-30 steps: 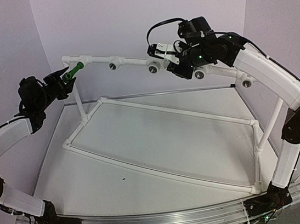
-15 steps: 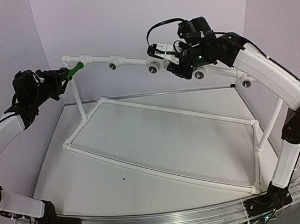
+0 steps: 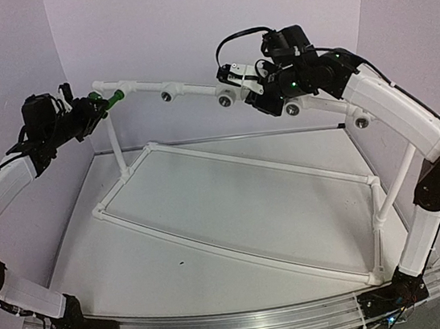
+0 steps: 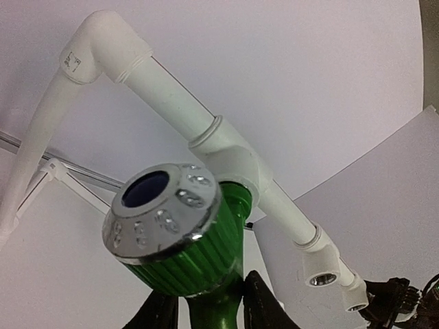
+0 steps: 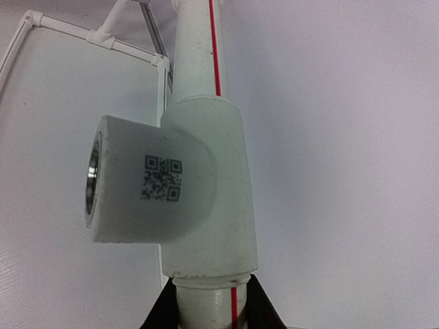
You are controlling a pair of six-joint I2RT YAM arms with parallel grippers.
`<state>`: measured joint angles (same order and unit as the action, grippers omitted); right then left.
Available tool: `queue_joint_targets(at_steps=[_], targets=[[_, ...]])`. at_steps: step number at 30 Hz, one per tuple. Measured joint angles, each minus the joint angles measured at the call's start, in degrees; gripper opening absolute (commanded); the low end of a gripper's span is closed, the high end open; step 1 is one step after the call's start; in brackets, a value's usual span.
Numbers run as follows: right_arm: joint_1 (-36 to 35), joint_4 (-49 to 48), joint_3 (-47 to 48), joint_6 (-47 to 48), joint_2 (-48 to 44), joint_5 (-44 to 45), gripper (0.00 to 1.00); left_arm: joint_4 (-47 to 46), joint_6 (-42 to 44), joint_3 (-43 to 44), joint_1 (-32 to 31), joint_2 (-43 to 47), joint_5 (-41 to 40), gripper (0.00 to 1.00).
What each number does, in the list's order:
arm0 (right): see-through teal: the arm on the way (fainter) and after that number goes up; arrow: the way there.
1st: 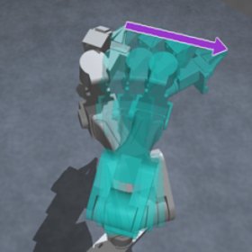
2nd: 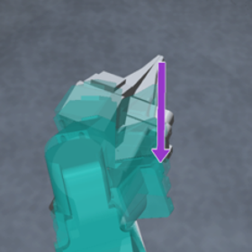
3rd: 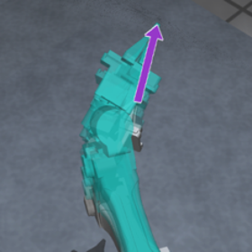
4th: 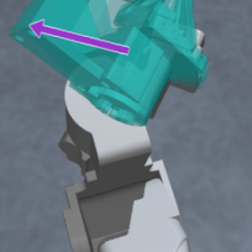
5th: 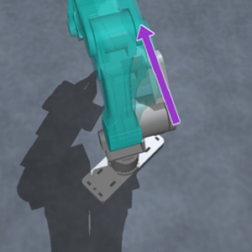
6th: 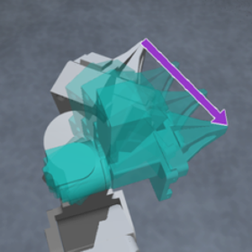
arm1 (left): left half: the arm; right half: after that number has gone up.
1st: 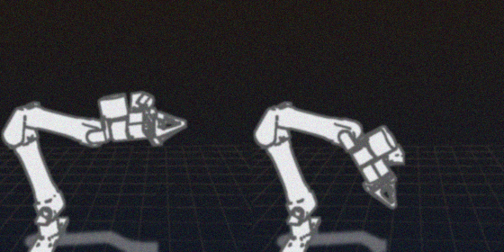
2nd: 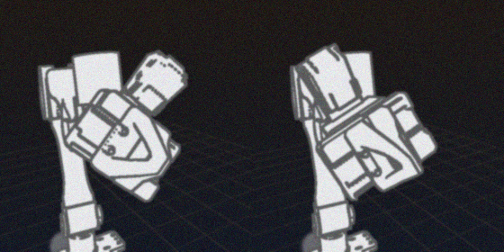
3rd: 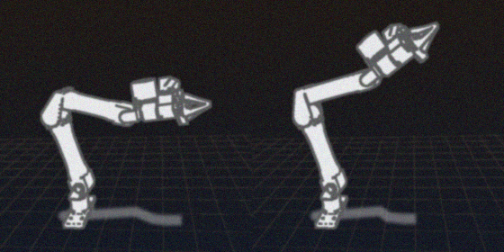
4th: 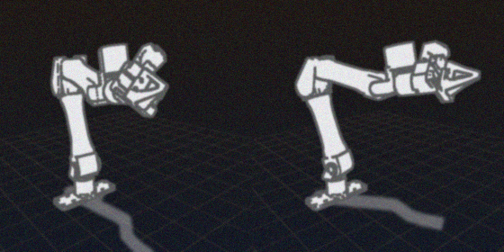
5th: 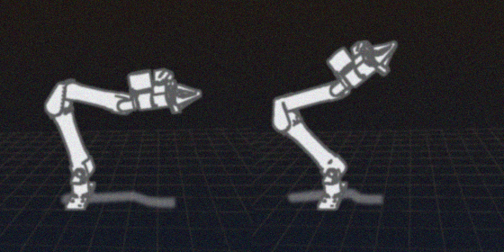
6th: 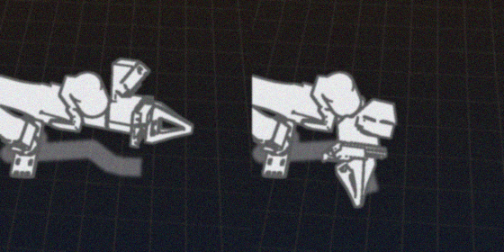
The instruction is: Install the water faucets
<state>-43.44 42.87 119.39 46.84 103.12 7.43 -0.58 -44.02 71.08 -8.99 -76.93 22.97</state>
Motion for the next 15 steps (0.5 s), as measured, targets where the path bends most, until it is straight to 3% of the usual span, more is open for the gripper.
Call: queue_joint_targets(at_steps=[6,15], targets=[[0.0,-0.4,-0.5,0.2,-0.3,0.0,0.0,0.2,6.2,0.2,0.0,0.0,1.1,0.12],[0.0,-0.7,-0.9,0.3,-0.5,0.0,0.0,1.6,29.5,0.2,0.0,0.3,1.3,0.09]])
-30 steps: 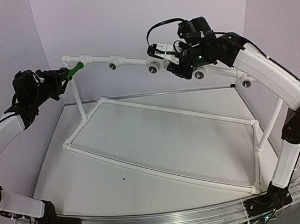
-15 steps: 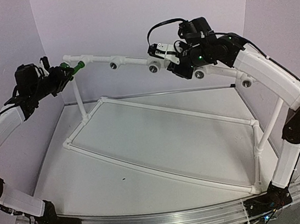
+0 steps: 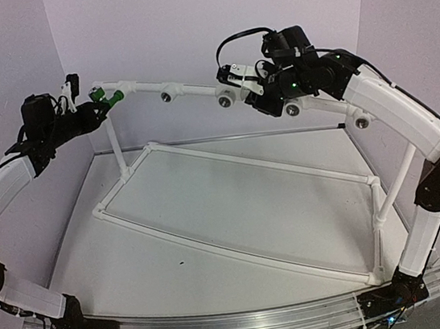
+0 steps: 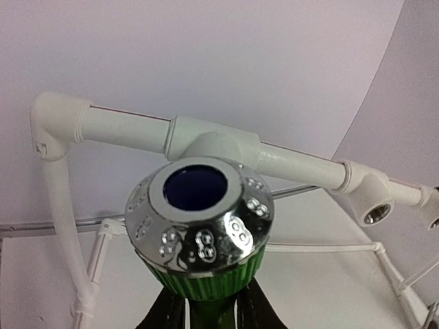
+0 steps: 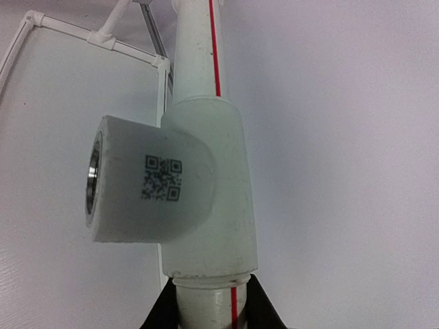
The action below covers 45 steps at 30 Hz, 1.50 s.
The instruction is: Install the water faucets
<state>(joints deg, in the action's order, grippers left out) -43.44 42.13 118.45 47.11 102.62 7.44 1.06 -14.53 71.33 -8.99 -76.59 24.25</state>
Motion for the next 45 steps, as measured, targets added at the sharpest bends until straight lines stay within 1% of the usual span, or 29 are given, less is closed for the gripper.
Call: queue_joint_targets(at_steps=[4,8,16,18,19,20,24,29,31,35,37,39,40,41,43,45], targets=[[0.0,0.1,-0.1,0.0,-0.2,0.1,0.0,2.5,12.4,1.1,0.0,0.1,-0.2,0.09],[0.0,0.0,-0.2,0.0,-0.2,0.1,0.0,4.8,22.8,2.1,-0.1,0.2,-1.0,0.11],[-0.1,0.0,-0.2,0.0,-0.2,0.2,0.0,8.1,39.2,4.0,-1.9,0.1,-5.6,0.15],[0.0,0.0,-0.2,0.0,-0.2,0.2,0.0,8.3,42.7,4.2,-2.6,0.2,-7.3,0.18],[0.0,0.0,-0.2,0.0,-0.2,0.2,0.0,8.5,44.5,4.3,-3.0,0.2,-8.2,0.21],[0.0,0.0,-0.2,0.0,-0.2,0.2,0.0,8.8,46.2,4.4,-3.4,0.3,-9.1,0.27],[0.0,-0.1,-0.2,0.0,-0.2,0.2,0.0,10.7,52.3,4.4,-4.4,1.0,-11.1,0.57],[0.0,-0.1,-0.2,0.2,-0.2,0.1,0.0,14.9,55.0,4.4,-4.6,3.7,-11.2,0.97],[0.0,-0.1,-0.2,0.2,-0.2,0.2,0.0,16.7,54.9,4.4,-4.6,5.3,-11.2,1.0],[0.0,-0.1,-0.2,0.2,-0.2,0.1,0.01,20.0,53.5,4.4,-4.6,9.3,-11.1,1.0],[0.0,-0.1,-0.2,0.2,-0.2,0.1,0.05,21.4,51.8,4.4,-4.6,11.0,-11.6,1.0],[0.0,-0.1,-0.2,0.2,-0.2,0.1,0.12,23.4,49.2,4.8,-4.6,12.4,-12.4,1.0],[0.0,-0.1,-0.2,0.2,-0.2,0.1,0.18,24.6,47.7,5.4,-4.6,12.5,-13.0,1.0],[0.0,-0.1,-0.2,0.1,-0.2,0.0,0.27,26.3,45.9,6.7,-4.6,12.3,-13.8,1.0],[0.0,-0.2,-0.2,-0.6,-0.2,0.2,0.41,30.1,41.2,11.0,-4.7,10.8,-16.3,1.0],[0.0,-0.1,-0.2,-3.4,-0.2,0.3,0.52,33.6,35.6,16.0,-4.7,8.7,-19.0,1.0]])
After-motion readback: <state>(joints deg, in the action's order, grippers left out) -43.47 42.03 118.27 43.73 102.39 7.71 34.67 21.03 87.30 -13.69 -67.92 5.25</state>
